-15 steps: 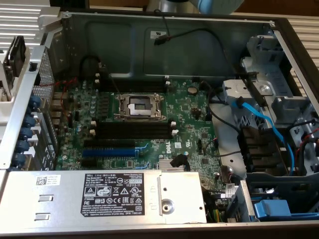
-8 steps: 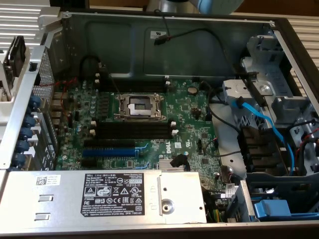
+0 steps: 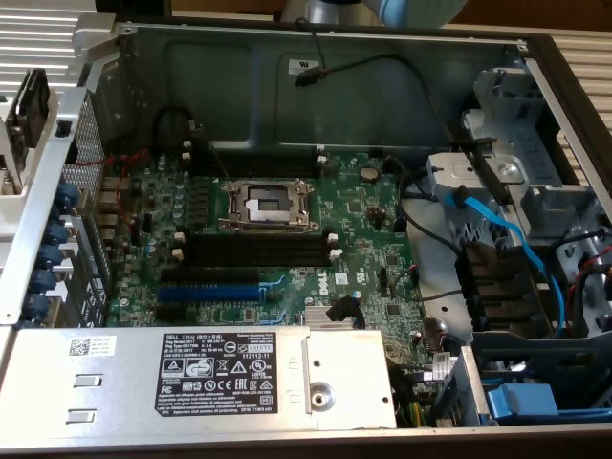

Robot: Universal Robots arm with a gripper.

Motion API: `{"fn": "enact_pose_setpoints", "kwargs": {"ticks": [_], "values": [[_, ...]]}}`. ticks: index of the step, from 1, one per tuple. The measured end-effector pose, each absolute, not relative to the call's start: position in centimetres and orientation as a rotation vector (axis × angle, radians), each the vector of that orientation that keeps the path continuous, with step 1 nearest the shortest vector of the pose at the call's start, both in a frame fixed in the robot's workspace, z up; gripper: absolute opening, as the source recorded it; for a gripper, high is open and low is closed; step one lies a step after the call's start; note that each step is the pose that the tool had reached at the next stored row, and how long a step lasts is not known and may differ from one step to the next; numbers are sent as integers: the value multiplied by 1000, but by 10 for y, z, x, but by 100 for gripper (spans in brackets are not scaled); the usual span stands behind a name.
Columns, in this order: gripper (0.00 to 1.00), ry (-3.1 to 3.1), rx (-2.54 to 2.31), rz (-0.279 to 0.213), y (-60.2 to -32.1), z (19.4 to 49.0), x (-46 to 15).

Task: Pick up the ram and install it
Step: 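Pick up the ram and move it above insertion slot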

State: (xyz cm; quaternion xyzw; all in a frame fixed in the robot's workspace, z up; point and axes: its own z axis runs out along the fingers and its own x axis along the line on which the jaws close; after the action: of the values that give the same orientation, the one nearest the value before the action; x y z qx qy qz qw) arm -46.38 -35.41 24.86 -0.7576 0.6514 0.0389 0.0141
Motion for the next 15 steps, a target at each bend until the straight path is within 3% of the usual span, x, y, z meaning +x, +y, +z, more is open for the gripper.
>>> {"fn": "enact_pose_setpoints", "kwargs": {"ticks": [12, 15], "values": [[10, 2030, -2361, 117, -365, 229, -461], [10, 2041, -2373, 97, -364, 227, -460]]}}
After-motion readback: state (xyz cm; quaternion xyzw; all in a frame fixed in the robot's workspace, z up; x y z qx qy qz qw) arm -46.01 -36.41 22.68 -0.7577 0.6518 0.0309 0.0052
